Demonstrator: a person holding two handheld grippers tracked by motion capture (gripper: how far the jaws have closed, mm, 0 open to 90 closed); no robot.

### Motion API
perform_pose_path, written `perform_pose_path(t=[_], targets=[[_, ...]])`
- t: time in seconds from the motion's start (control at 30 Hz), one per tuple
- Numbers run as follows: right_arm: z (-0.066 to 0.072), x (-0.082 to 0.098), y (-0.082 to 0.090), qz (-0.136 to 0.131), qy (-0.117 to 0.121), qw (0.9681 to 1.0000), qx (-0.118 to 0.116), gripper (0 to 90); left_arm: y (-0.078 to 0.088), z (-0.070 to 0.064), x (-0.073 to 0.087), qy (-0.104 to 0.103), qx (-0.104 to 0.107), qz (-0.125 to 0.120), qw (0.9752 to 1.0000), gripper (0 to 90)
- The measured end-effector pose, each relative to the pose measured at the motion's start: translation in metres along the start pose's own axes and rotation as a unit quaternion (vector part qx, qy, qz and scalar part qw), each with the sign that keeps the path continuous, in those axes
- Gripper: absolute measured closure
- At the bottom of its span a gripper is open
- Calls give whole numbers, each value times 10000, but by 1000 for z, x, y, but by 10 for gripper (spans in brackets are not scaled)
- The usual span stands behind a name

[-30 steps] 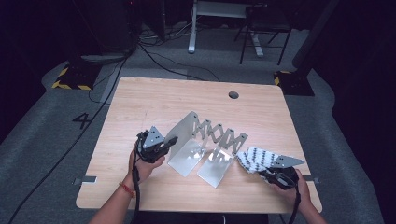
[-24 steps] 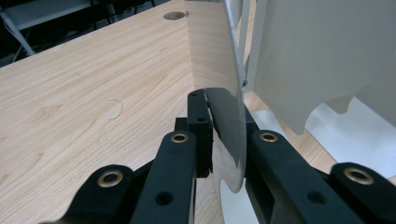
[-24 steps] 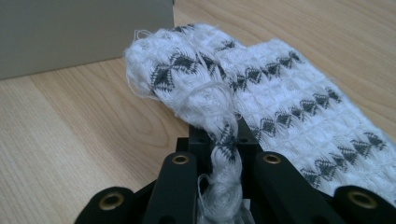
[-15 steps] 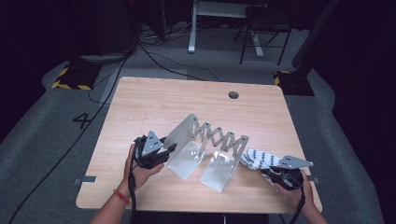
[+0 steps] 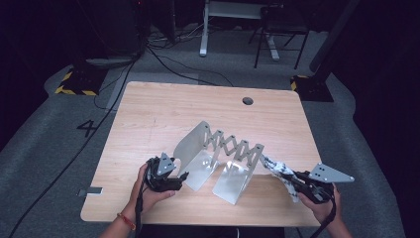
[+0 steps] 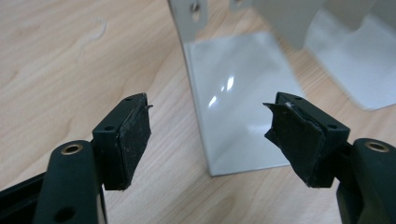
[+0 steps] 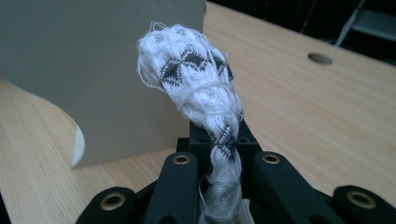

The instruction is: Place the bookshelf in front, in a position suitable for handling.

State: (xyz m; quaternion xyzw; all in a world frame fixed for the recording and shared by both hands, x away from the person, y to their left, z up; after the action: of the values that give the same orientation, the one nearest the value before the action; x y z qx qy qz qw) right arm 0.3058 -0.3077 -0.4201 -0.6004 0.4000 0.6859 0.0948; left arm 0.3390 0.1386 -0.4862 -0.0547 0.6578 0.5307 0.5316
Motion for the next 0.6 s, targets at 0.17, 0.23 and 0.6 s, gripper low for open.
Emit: perform_pose_path(t=[0.17, 0.23, 0.6], targets=[[10, -19, 8, -303, 220, 9993, -39, 840, -14, 7, 5, 215, -1, 161, 9996, 295], [14, -27, 9, -394, 317, 9987, -64, 840, -18, 9, 5, 259, 8, 187, 9995, 296], [38, -55, 4, -594, 681, 9951, -398, 836, -29, 14, 6, 59, 170, 275, 9995, 371]])
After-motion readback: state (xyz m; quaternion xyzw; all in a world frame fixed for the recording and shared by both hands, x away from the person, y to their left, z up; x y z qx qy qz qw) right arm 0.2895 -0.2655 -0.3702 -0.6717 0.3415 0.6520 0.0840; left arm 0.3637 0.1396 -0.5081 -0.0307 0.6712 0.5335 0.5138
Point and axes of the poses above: each handheld gripper's, and its own axes: y roughly backward along the jaws, x roughly out of its underside, z roughly to its left, the point moved 1 cm from there along -y, roughly forward along the jaws, and after that the axes turned 3 degrees about -x, right-handed, at the moved point
